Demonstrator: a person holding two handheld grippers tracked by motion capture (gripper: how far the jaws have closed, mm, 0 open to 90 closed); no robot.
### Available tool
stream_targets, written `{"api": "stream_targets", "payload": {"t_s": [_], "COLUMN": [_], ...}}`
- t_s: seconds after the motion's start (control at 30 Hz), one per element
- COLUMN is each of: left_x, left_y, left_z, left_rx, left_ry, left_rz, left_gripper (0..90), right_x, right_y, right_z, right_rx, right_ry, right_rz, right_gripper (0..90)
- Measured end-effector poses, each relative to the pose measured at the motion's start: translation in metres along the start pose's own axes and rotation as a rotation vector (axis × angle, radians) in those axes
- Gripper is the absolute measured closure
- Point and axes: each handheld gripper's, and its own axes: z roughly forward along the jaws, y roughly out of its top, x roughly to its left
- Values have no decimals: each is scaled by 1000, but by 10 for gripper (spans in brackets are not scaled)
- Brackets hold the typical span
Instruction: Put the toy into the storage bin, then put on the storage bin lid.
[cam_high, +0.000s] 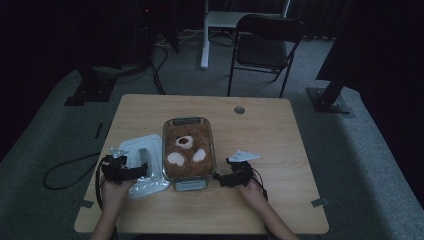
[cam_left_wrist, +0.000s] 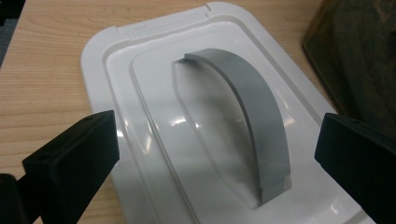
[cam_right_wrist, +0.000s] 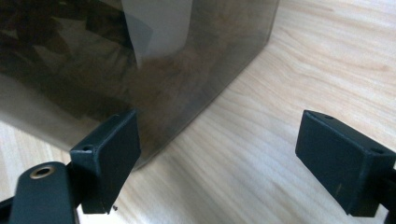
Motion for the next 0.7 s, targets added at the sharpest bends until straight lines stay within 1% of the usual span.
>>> {"api": "stream_targets", "payload": {"t_s": [0.03, 0.1, 0.13, 0.27, 0.3, 0.37, 0.43, 0.47, 0.57, 0.63, 0.7], "left_x": [-1, -2, -3, -7, -8, -10, -12, -12, -13, -12, -11], "left_y": [1, 3, 3, 6, 6, 6, 5, 5, 4, 3, 3], "left_z": [1, 4, 5, 14, 16, 20, 23, 25, 29, 30, 31], "left_rx": [2, 8, 10, 25, 28, 39, 47, 55, 66, 68, 80], "left_ry": [1, 1, -2, -1, -4, -11, -7, -12, -8, -2, 0], "left_rz": [1, -1, -2, -5, -6, -5, -2, -2, -3, 1, 1], "left_gripper": [7, 7, 7, 7, 7, 7, 8, 8, 8, 50, 62], "right_x": [0, -1, -2, -8, -11, -16, -24, -26, -38, -45, -51], "right_y": [0, -3, -5, -15, -20, -27, -35, -37, -48, -55, -63], "right_z": [-1, -9, -13, -34, -41, -51, -64, -69, -87, -96, -103], "right_rx": [2, 6, 6, -5, -6, -15, -22, -23, -42, -40, -37], "right_ry": [-3, -52, -66, -105, -123, -137, -157, -167, -202, -230, -254], "right_rz": [2, -16, -16, -6, -7, -1, 5, 11, 44, 51, 66], "right_gripper": [131, 131, 131, 131, 131, 131, 131, 131, 131, 131, 131]}}
